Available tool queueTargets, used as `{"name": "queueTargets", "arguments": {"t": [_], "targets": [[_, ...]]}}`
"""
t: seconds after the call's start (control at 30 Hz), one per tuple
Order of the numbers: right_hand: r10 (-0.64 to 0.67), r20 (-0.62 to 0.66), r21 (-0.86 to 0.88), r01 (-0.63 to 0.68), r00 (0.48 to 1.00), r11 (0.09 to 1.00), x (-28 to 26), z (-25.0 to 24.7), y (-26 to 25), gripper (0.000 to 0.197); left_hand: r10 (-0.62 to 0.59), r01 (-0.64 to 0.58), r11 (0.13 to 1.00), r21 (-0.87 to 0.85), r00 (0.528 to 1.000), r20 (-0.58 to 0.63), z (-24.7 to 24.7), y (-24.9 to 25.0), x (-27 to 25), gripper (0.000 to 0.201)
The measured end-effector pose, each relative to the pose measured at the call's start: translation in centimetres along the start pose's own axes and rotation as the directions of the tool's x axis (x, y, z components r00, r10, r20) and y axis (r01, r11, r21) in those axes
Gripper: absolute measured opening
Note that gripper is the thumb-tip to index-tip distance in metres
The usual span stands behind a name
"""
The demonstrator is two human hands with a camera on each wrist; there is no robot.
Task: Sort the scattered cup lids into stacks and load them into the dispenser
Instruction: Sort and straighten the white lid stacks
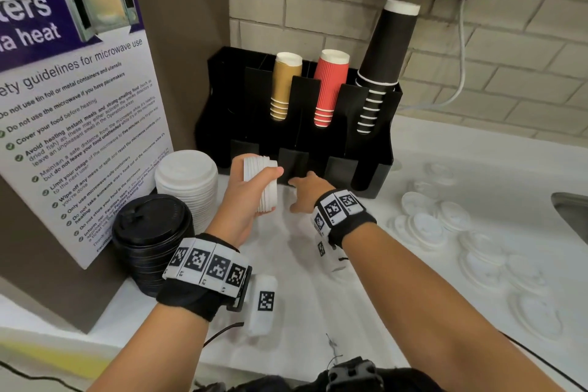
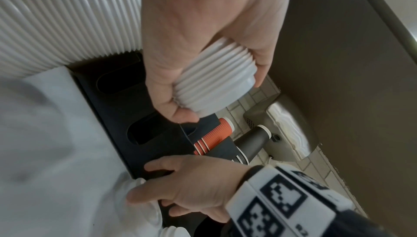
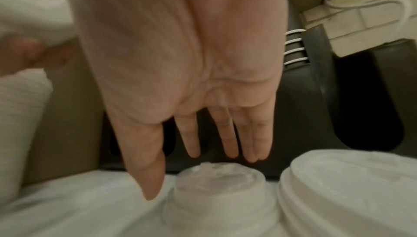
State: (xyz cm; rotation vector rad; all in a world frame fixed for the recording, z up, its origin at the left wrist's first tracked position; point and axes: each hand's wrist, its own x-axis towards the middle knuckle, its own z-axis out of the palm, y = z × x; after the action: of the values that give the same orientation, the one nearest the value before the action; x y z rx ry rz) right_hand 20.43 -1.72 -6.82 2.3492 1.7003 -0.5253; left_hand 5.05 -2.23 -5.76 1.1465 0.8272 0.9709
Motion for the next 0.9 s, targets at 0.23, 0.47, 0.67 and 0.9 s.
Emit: {"name": "queueTargets", "arguments": {"t": [0.23,0.47,0.67,0.9], "targets": [[0.012,0.034,-0.05,-0.01,0.999,0.999,0.6,0.3,0.0,0.069,-0.021,0.021,1.0,0.014,1.0,0.004,-0.4,0.0,-0.2,0.045],[-0.041,-0.205,0.614,0.162,0.978,0.773,-2.3,-0.4,3.2,0.034,-0.109,0.112,0.992,-0.051,0.992,0.058,-0.3,-0.3,-0.2,0.022],[-0.084,-0.419,0.866,0.426,0.904,0.261,-8.2,0.6,3.6,0.032,-0.157,0.171,0.982,-0.081,0.976,0.154,1.7,-1.1,-0.7,0.021],[-0.069,-0.465,0.859,0.469,0.883,0.207,-10.6,2.2,4.1,0.041,-0.183,0.205,0.976,-0.071,0.952,0.245,3.4,-1.7,-1.3,0.028]]}}
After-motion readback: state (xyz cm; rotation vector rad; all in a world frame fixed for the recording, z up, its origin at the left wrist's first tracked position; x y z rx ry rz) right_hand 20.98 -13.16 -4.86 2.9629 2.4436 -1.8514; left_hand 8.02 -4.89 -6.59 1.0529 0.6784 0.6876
